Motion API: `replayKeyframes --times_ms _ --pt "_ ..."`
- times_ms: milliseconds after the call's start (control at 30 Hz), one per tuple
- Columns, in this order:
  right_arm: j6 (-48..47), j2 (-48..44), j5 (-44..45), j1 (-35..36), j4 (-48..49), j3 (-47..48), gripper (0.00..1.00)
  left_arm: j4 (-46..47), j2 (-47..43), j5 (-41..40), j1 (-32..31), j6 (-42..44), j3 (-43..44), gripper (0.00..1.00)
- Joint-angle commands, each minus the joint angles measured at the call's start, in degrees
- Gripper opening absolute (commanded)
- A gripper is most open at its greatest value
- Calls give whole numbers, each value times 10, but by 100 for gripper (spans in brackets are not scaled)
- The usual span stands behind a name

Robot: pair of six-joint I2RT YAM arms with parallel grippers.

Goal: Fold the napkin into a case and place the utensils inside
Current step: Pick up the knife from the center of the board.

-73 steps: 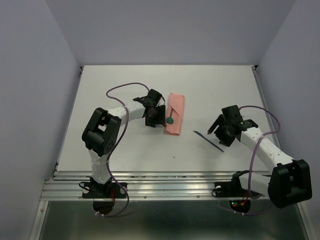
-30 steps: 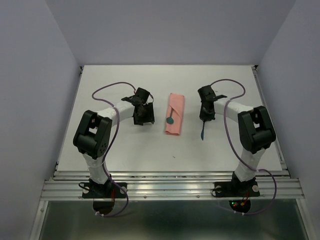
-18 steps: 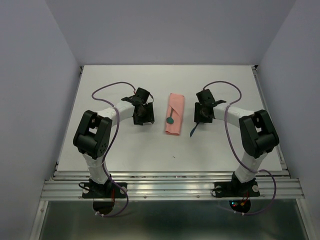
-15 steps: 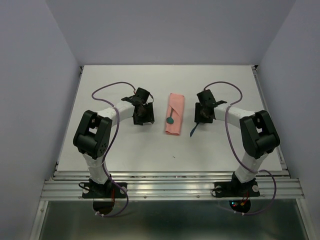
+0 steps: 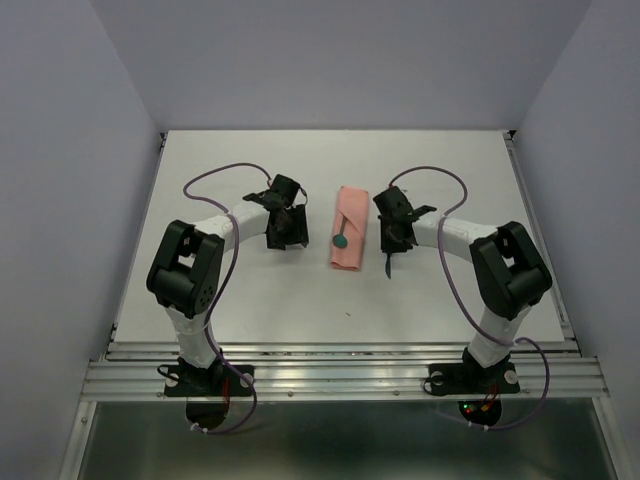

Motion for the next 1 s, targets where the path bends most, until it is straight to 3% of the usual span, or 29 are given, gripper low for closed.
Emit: replayKeyframes --times_ms 0,100,433,600,967 --pt "-13 15 8 9 -17 9 13 -14 -7 -11 2 7 18 68" --pt "-33 -7 7 9 -15 -6 1 -11 -6 -11 2 4 16 68" --pt "-39 -143 -57 14 -50 -58 1 11 17 29 0 -3 25 68" --pt "-4 -156 -137 14 -66 -35 1 -24 58 34 -32 32 62 68" --pt "26 -118 -193 31 -127 53 1 30 43 109 -48 4 13 68"
